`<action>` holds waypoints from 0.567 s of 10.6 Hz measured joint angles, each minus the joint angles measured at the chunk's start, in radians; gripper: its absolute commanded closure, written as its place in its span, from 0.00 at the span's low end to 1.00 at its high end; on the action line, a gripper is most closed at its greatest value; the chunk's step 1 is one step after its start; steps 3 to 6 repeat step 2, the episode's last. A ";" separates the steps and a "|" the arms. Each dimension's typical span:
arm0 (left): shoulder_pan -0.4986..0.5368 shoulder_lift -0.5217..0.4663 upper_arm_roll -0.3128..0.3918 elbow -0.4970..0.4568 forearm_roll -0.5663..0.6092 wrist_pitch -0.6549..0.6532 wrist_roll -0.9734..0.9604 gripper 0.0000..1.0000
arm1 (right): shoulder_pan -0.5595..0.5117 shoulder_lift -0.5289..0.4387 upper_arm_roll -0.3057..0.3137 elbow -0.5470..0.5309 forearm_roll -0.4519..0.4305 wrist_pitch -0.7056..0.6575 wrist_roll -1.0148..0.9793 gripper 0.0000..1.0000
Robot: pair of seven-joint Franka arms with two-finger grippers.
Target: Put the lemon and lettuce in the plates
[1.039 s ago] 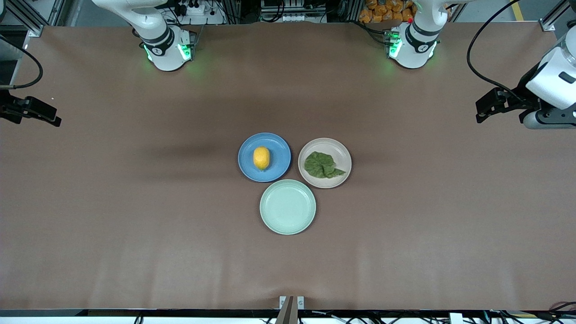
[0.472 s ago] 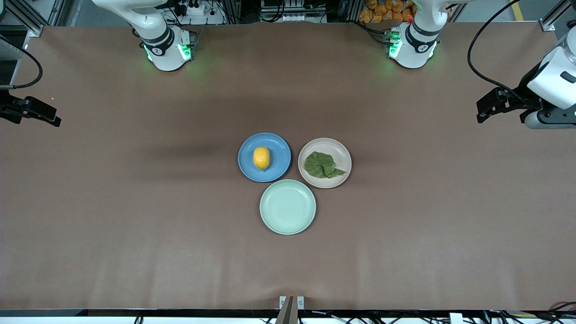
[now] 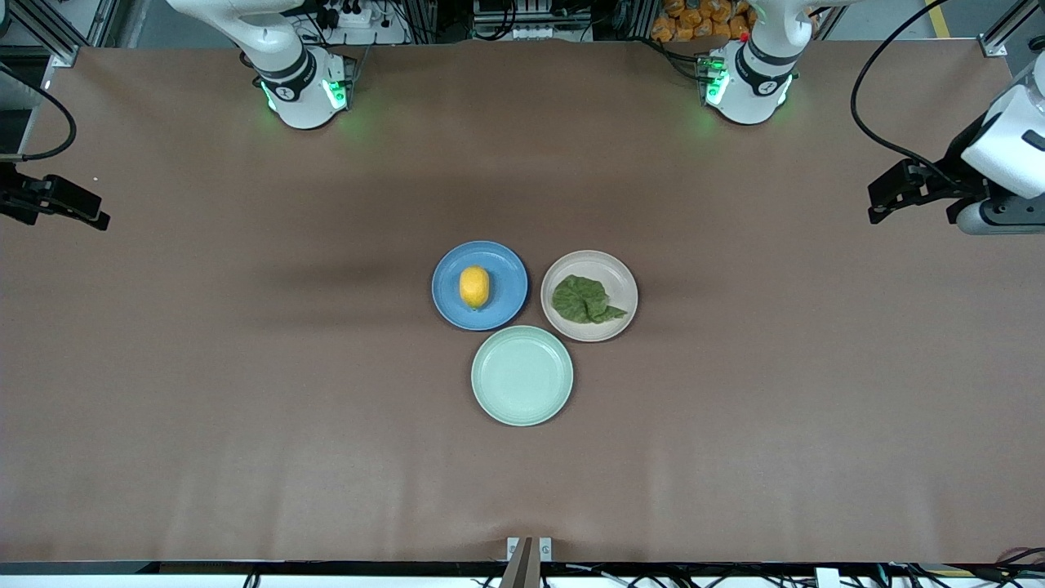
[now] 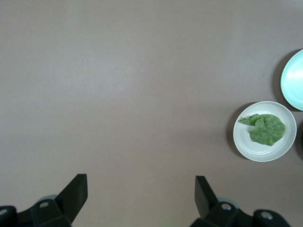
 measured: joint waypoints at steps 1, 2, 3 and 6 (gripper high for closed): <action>0.005 0.001 0.000 0.000 0.000 0.000 0.004 0.00 | 0.000 0.000 0.000 0.000 0.000 0.000 0.000 0.00; 0.006 0.001 0.000 -0.001 0.000 0.000 0.004 0.00 | 0.000 0.000 0.000 0.000 0.000 0.000 0.000 0.00; 0.006 0.001 0.000 -0.001 0.000 0.000 0.004 0.00 | 0.000 0.000 0.000 0.000 0.000 0.000 0.000 0.00; 0.006 0.001 0.000 -0.001 0.000 0.000 0.004 0.00 | 0.000 0.000 0.000 0.000 0.000 0.000 0.000 0.00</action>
